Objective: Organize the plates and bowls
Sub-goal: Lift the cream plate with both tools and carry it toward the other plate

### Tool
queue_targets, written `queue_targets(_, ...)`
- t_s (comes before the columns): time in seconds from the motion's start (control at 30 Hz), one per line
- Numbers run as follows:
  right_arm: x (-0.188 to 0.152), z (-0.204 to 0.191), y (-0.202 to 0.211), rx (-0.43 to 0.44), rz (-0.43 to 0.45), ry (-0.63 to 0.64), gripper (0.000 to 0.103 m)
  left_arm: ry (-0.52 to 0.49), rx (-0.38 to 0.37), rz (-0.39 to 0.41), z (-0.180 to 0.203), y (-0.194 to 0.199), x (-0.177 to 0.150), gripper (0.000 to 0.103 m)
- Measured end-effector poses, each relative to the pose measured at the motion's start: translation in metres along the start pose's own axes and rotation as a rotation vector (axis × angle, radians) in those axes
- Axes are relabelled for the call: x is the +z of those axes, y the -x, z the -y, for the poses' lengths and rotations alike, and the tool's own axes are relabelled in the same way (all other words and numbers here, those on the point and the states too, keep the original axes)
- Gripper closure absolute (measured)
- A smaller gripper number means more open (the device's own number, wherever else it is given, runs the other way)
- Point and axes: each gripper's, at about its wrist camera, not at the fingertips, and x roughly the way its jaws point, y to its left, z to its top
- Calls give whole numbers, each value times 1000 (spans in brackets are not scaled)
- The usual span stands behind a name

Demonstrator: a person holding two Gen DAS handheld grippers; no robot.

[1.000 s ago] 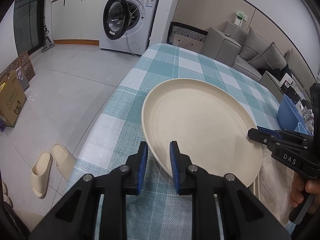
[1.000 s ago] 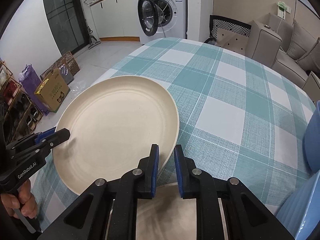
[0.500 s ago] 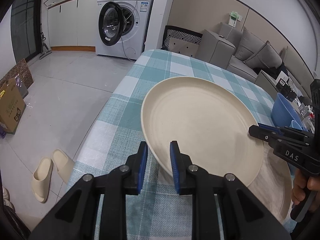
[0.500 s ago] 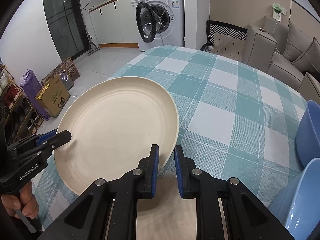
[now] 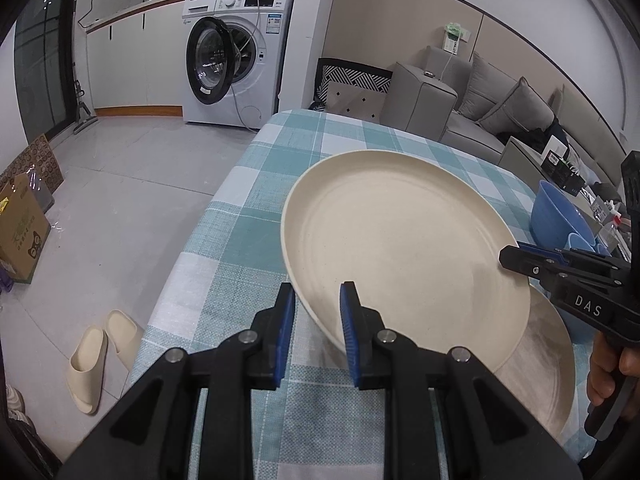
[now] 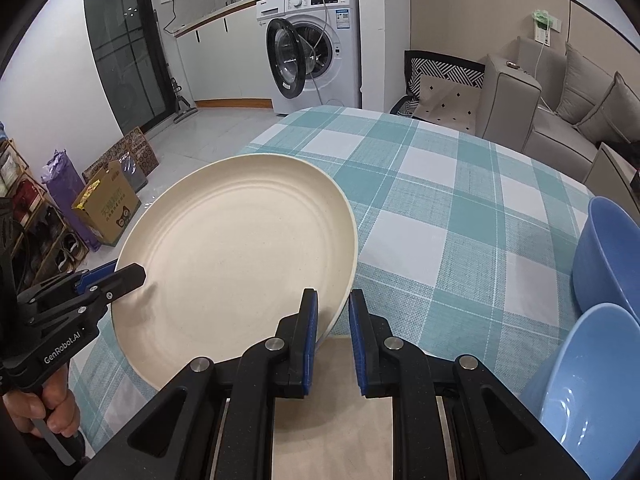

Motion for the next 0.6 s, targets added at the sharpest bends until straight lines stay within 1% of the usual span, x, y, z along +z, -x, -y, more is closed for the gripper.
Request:
queue_targets(0.2, -6, 9, 11, -10, 11, -14, 87, -29, -6, 1, 13, 2, -1, 82)
queue_targets(0.6, -28, 23, 45, -30, 44, -40, 87, -86, -27, 2, 37, 8, -6, 82)
